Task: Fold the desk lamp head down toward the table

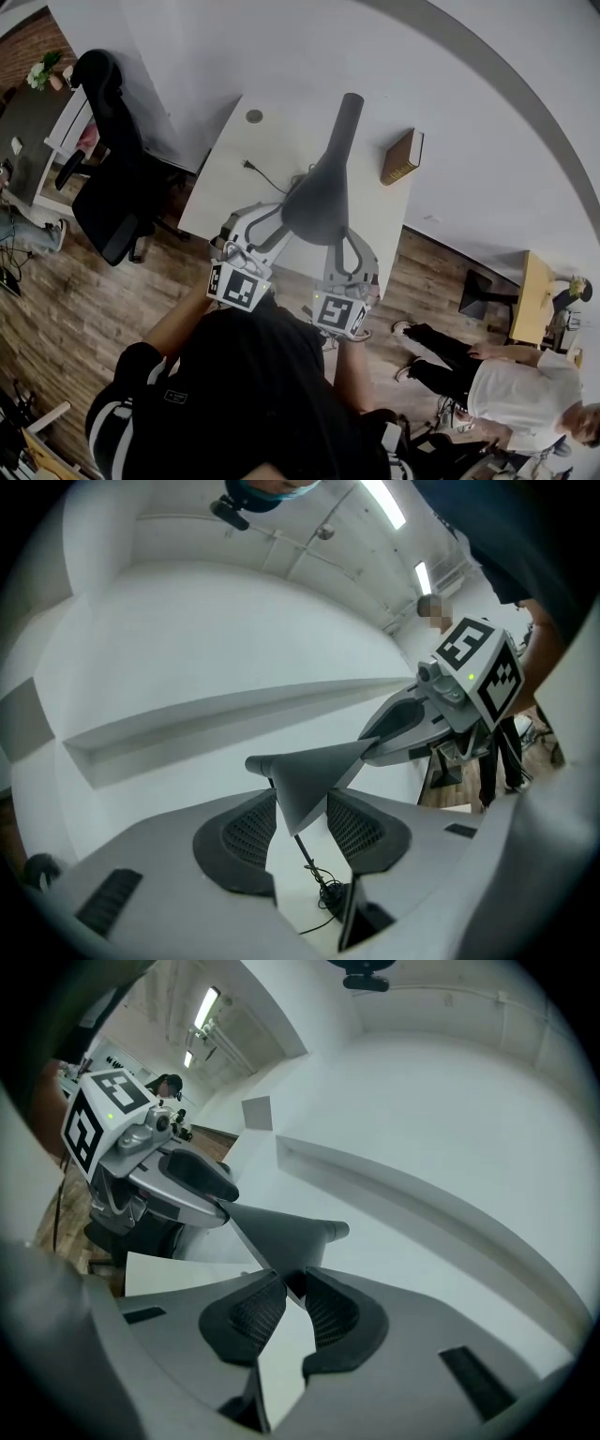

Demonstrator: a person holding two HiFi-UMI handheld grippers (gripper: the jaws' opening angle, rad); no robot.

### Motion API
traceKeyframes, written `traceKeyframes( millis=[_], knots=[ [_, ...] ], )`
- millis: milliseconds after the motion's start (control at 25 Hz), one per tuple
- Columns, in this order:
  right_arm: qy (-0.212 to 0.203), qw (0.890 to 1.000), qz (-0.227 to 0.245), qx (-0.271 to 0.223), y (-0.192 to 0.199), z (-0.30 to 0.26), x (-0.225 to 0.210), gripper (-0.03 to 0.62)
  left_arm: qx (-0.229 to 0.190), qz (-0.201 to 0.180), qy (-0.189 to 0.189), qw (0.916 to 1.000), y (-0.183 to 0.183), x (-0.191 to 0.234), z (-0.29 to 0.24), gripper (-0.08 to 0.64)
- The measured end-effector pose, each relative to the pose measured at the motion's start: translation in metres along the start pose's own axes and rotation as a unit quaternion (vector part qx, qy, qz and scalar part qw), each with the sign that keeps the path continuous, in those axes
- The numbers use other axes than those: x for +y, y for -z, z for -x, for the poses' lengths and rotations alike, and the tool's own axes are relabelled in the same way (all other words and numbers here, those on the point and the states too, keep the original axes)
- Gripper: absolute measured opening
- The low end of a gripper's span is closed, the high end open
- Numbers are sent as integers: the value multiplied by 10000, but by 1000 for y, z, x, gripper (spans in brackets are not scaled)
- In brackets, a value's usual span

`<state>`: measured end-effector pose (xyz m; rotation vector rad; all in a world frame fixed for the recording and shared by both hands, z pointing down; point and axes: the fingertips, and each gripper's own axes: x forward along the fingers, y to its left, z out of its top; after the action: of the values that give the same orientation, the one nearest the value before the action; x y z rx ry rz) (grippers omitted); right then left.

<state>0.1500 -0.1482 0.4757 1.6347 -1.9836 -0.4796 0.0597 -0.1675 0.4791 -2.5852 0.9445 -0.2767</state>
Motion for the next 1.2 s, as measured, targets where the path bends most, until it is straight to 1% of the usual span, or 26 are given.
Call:
traceKeyframes(
  millis=[80, 160, 240, 280, 360, 520, 720, 960, 1120, 1200],
  knots=[
    [9, 10000, 4, 1, 0, 0, -1, 77, -4, -268, 107, 9996, -7, -5, -1, 190],
    [16, 10000, 12, 5, 0, 0, -1, 77, 17, -404, 223, 9989, -10, -9, -4, 181],
    [29, 10000, 17, 10, 0, 0, 0, 75, 42, -526, 274, 9982, -9, -11, -6, 152],
    [39, 10000, 18, 9, 0, 0, 0, 75, 51, -601, 266, 9978, -8, -12, -7, 120],
    [49, 10000, 14, 7, 0, 0, 1, 75, 55, -721, 227, 9971, -6, -13, -8, 109],
    [44, 10000, 65, 58, 5, -2, 4, 77, 79, -700, 243, 9972, -2, -15, -9, 110],
    [39, 9997, 182, 136, 14, -6, 9, 81, 119, -766, 249, 9967, 10, -20, -11, 112],
    [70, 9988, 456, 152, 28, -13, 18, 87, 215, -992, 268, 9945, 27, -25, -17, 117],
    [94, 9977, 650, 162, 37, -18, 22, 89, 232, -1236, 141, 9920, 37, -28, -20, 117],
    [110, 9971, 734, 169, 41, -20, 23, 91, 209, -1294, 62, 9914, 40, -28, -22, 117]
  ],
)
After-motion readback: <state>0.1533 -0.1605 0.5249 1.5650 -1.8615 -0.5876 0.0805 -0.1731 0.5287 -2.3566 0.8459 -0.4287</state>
